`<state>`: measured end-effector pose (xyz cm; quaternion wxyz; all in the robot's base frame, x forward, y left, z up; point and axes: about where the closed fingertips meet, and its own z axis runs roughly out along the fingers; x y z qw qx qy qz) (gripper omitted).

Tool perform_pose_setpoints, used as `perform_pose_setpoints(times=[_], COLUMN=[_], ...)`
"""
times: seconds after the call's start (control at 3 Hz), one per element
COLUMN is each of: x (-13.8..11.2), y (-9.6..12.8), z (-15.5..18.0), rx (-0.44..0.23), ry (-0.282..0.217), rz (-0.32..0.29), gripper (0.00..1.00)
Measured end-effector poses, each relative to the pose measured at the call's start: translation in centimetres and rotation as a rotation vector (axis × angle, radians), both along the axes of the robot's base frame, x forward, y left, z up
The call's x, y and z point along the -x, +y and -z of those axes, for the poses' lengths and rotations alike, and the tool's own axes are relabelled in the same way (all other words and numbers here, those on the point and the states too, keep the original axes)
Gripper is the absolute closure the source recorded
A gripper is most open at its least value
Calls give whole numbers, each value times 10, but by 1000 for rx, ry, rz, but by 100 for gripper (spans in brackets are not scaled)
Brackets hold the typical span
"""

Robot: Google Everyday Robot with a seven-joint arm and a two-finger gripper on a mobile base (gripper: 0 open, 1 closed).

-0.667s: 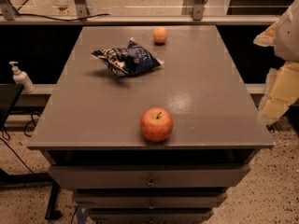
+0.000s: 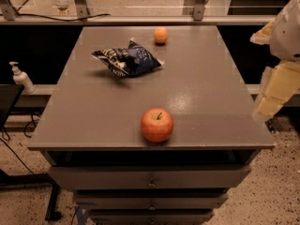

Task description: Move blue chip bag near apple

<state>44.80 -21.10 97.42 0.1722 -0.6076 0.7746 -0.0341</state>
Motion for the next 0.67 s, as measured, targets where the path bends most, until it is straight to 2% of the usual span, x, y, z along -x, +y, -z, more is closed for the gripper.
perform_pose_setpoints(times=[0.33,0.67], x=[-26,-71], y=[19,61], z=[10,32], rx=[-45,-131], ry=[-39,-74], rz=[-49,-136], gripper=[0,0])
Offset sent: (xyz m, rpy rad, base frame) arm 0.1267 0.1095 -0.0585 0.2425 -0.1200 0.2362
